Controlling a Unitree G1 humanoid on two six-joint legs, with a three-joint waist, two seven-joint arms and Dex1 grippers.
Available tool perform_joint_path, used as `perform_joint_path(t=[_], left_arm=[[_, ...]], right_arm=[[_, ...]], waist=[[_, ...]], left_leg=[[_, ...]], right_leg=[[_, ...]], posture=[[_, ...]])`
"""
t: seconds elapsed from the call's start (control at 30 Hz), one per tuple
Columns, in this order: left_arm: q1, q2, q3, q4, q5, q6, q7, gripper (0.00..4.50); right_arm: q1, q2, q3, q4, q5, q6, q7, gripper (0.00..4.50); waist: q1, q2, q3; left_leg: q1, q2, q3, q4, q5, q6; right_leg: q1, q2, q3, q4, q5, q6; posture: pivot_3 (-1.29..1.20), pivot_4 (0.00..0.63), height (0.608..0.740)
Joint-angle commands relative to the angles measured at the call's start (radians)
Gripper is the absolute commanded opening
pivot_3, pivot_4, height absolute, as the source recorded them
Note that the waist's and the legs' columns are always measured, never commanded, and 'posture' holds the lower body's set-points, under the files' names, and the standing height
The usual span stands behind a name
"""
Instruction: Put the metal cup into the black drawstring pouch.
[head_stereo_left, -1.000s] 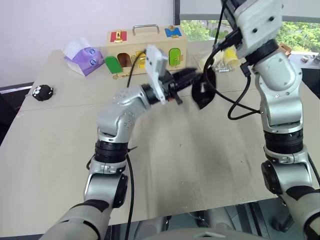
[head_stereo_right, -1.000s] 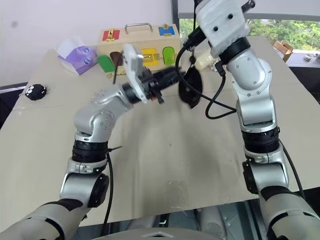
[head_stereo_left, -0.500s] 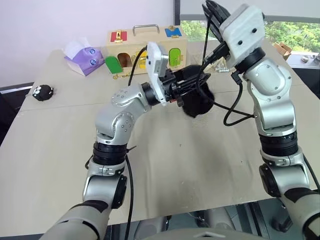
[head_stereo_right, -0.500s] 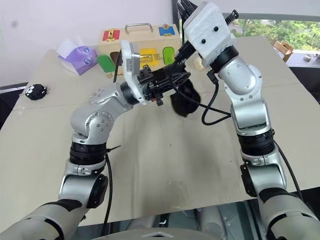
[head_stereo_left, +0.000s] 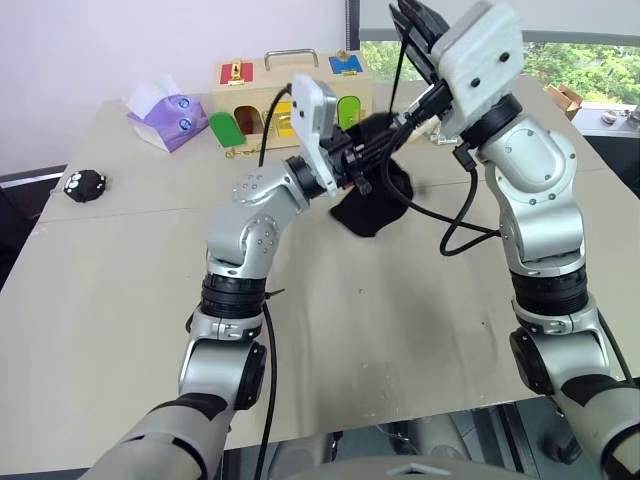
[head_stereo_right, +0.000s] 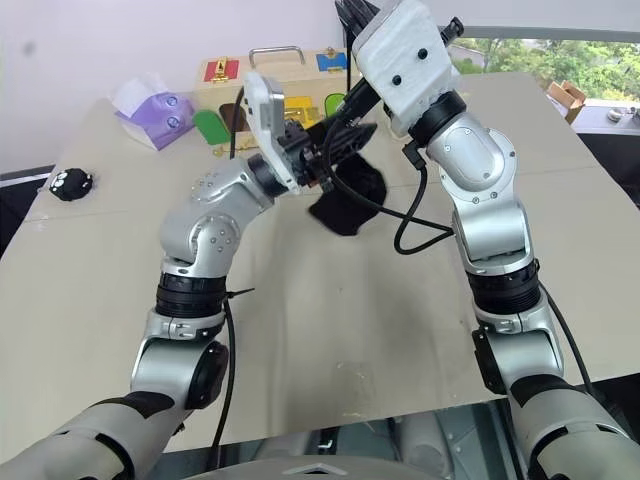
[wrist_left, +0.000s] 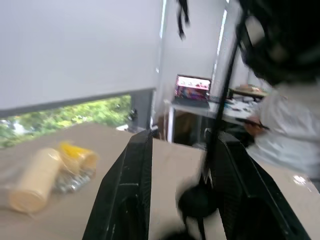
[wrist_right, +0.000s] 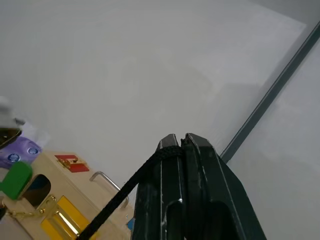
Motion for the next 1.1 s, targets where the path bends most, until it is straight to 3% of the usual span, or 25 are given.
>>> perform_joint_path(t=[0.03, 0.1, 0.27, 0.53, 0.9, 1.07, 1.1], left_arm=[[0.001, 0.007, -0.005, -0.01, -0.002, -0.01, -0.016, 1.68], [0.014, 0.008, -0.011, -0.026, -0.016, 0.005, -0.029, 1.68], [0.066, 0.038, -0.062, -0.084, -0.041, 0.074, -0.093, 0.22], [0.095, 0.066, -0.125, -0.048, 0.058, 0.038, -0.093, 0.24], [0.176, 0.097, -0.203, 0.009, 0.16, -0.011, -0.107, 0.24], [0.201, 0.09, -0.187, -0.013, 0.122, -0.026, -0.116, 0.24], [0.2, 0.086, -0.175, -0.024, 0.108, -0.029, -0.117, 0.74]], right_arm=[[-0.02, 0.002, -0.005, -0.044, 0.005, -0.005, 0.0, 0.0], [-0.02, 0.005, -0.004, -0.047, 0.005, -0.003, 0.0, 0.0], [-0.031, 0.012, -0.012, -0.044, 0.012, -0.005, -0.007, 0.0], [-0.054, 0.015, -0.029, -0.033, -0.006, -0.025, -0.034, 0.0], [-0.213, -0.027, -0.229, 0.077, -0.169, -0.155, -0.445, 0.0], [-0.146, -0.008, -0.169, 0.09, -0.03, -0.077, -0.314, 0.0], [-0.117, 0.001, -0.129, 0.069, 0.007, -0.059, -0.258, 0.0]], waist=[[0.0, 0.0, 0.0], [0.0, 0.0, 0.0], [-0.001, 0.0, 0.0], [0.0, 0.0, 0.0], [0.002, 0.0, 0.0], [-0.005, 0.0, 0.0], [-0.005, 0.0, 0.0]], left_leg=[[0.0, 0.0, 0.0, 0.0, 0.0, 0.0], [0.0, 0.0, 0.0, 0.0, 0.0, 0.0], [0.0, 0.0, 0.0, 0.0, 0.0, 0.0], [0.0, 0.0, 0.0, 0.0, 0.0, 0.0], [-0.001, 0.0, 0.0, 0.0, 0.0, 0.0], [0.0, 0.0, 0.001, -0.001, 0.0, 0.0], [0.0, 0.0, 0.001, -0.001, 0.0, 0.0]], right_leg=[[0.0, 0.0, 0.0, 0.0, 0.0, 0.0], [0.0, 0.0, 0.0, 0.0, 0.0, 0.0], [0.0, 0.0, 0.0, 0.0, 0.0, 0.0], [0.0, 0.0, 0.0, 0.0, 0.0, 0.0], [-0.001, -0.001, 0.0, -0.001, 0.0, 0.0], [-0.001, -0.001, 0.002, 0.0, 0.0, 0.0], [-0.001, -0.001, 0.001, 0.0, 0.0, 0.0]], posture=[[0.0, 0.15, 0.74], [0.0, 0.15, 0.74], [0.0, 0.15, 0.74], [0.0, 0.15, 0.74], [0.0, 0.15, 0.74], [0.0, 0.15, 0.74], [0.0, 0.15, 0.74]])
